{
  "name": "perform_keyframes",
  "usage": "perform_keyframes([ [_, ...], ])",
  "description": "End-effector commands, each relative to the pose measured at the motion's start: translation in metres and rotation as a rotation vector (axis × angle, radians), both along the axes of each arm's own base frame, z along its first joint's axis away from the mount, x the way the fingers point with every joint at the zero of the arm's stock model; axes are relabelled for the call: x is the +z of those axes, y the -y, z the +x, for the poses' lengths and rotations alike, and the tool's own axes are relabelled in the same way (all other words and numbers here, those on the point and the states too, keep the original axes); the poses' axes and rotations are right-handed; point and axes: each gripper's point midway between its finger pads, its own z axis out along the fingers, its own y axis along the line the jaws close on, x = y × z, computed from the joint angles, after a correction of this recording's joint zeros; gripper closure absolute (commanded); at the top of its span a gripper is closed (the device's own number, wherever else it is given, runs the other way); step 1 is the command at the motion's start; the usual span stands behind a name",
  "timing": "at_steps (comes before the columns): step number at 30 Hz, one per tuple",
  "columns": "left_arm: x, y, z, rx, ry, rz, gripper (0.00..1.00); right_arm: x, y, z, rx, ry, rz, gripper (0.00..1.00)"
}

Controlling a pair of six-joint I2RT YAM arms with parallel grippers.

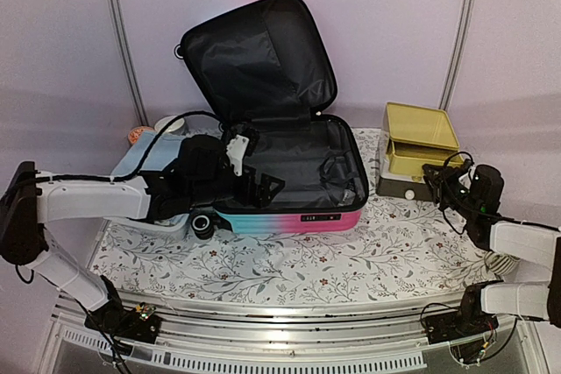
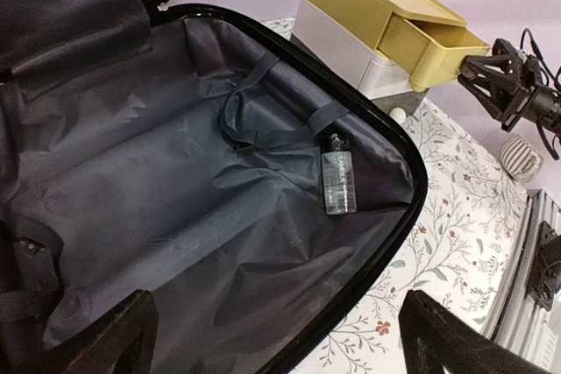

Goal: Open, take out, and arrange the luggage
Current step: Open the drawer in the storage box.

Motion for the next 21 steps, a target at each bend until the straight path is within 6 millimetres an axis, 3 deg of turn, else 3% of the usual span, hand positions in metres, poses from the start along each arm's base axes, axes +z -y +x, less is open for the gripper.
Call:
perform_keyframes([
  [1, 0.011, 0.016, 0.009, -0.057, 0.042, -0.007, 0.03, -0.046, 0.000, -0.029, 0.002, -0.165, 0.020, 0.74],
  [5, 0.001, 0.025, 0.020, -0.052, 0.054, 0.026, 0.04, -0.046, 0.000, -0.042, 0.003, -0.177, 0.006, 0.70],
  [6, -0.002, 0.028, 0.023, -0.057, 0.052, 0.032, 0.04, -0.045, 0.002, -0.044, -0.001, -0.178, -0.004, 0.65],
  [10, -0.014, 0.046, 0.025, -0.119, 0.041, 0.032, 0.04, -0.038, 0.003, -0.045, 0.000, -0.166, -0.043, 0.31],
  [14, -0.037, 0.070, 0.029, -0.198, -0.010, 0.068, 0.06, -0.030, -0.002, -0.045, 0.051, -0.164, -0.099, 0.08],
  [17, -0.057, 0.086, 0.030, -0.228, -0.068, 0.077, 0.10, -0.019, -0.006, -0.048, 0.108, -0.156, -0.191, 0.01],
  [21, -0.073, 0.110, 0.022, -0.280, -0.117, -0.002, 0.16, 0.001, -0.004, -0.058, 0.120, -0.126, -0.331, 0.01],
])
